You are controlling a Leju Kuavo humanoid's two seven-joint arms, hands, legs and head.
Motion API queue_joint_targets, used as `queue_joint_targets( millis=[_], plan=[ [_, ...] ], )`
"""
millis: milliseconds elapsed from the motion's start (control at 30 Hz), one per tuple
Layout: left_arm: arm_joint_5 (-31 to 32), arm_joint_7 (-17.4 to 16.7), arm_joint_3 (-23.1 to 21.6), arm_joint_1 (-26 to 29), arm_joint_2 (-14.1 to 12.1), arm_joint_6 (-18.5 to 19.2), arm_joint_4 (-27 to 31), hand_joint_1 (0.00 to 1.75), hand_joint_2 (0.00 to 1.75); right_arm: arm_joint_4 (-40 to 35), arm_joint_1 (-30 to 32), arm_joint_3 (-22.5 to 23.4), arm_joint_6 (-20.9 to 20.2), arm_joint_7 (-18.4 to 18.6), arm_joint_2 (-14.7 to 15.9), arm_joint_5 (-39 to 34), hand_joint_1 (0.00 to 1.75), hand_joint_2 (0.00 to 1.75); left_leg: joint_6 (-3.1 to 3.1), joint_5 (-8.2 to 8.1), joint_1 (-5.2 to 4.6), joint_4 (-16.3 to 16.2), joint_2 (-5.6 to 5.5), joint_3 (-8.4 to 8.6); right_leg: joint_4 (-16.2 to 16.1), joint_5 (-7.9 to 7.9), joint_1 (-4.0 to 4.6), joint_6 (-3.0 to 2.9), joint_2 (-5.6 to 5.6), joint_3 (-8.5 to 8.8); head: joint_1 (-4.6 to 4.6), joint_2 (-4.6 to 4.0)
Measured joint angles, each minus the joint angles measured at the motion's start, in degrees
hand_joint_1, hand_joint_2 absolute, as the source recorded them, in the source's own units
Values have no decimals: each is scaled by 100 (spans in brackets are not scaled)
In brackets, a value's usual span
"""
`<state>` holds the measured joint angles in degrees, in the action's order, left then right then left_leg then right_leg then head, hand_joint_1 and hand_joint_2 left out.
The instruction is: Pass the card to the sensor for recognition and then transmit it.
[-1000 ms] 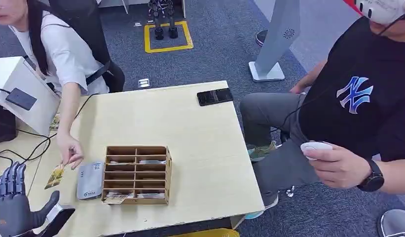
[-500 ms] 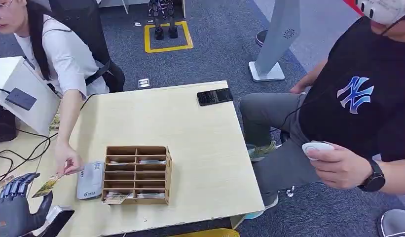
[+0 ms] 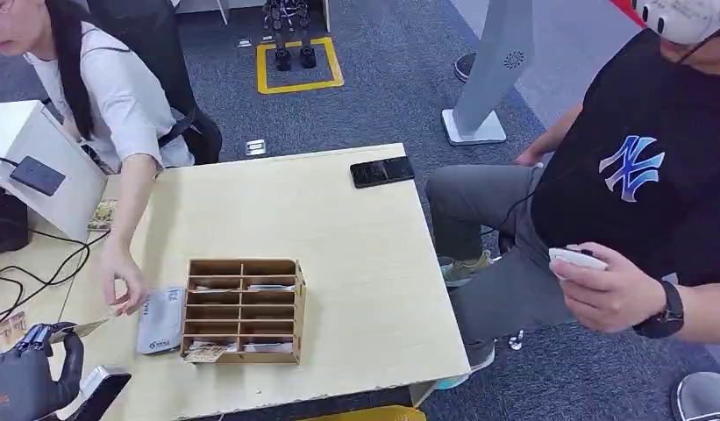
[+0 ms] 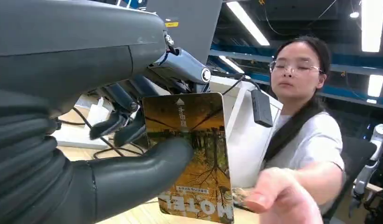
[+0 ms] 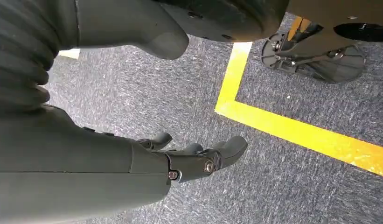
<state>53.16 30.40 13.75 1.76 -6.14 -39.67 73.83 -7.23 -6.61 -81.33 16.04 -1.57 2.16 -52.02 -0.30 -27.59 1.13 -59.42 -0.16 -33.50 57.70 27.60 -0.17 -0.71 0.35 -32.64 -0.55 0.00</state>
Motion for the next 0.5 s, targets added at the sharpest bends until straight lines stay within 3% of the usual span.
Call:
queue_joint_targets(
  millis=[100, 200, 333, 400, 500],
  plan=[
    [-57, 70, 0, 6, 2, 0, 4, 175, 175, 2, -1, -9, 20, 13, -11, 0, 0, 175, 0, 0, 0, 0, 0, 0, 0, 0, 0, 0, 0, 0, 0, 0],
    [-22, 545, 110, 25, 70, -7, 142, 175, 175, 7, -1, -22, -2, 20, -13, -9, 0, 175, 0, 0, 0, 0, 0, 0, 0, 0, 0, 0, -1, 0, 0, 0],
    [-342, 617, 181, 45, 135, 37, 236, 175, 175, 7, -3, -52, -28, 20, -15, -35, 0, 175, 0, 0, 0, 0, 0, 0, 0, 0, 0, 0, -1, 1, 2, 0],
    [-832, 566, 181, 47, 142, 467, 249, 175, 175, 7, -7, -63, -35, 20, -15, -105, 0, 175, 0, 0, 0, 0, -1, 0, 0, 0, 0, 0, -2, 1, 2, 0],
    [-1913, 304, 170, 41, 142, 1979, 251, 175, 175, 9, -6, -70, -33, 11, -15, -232, 0, 175, 0, 0, 0, 0, 0, 2, 0, 0, 0, 0, -1, 0, 2, 0]
  ],
)
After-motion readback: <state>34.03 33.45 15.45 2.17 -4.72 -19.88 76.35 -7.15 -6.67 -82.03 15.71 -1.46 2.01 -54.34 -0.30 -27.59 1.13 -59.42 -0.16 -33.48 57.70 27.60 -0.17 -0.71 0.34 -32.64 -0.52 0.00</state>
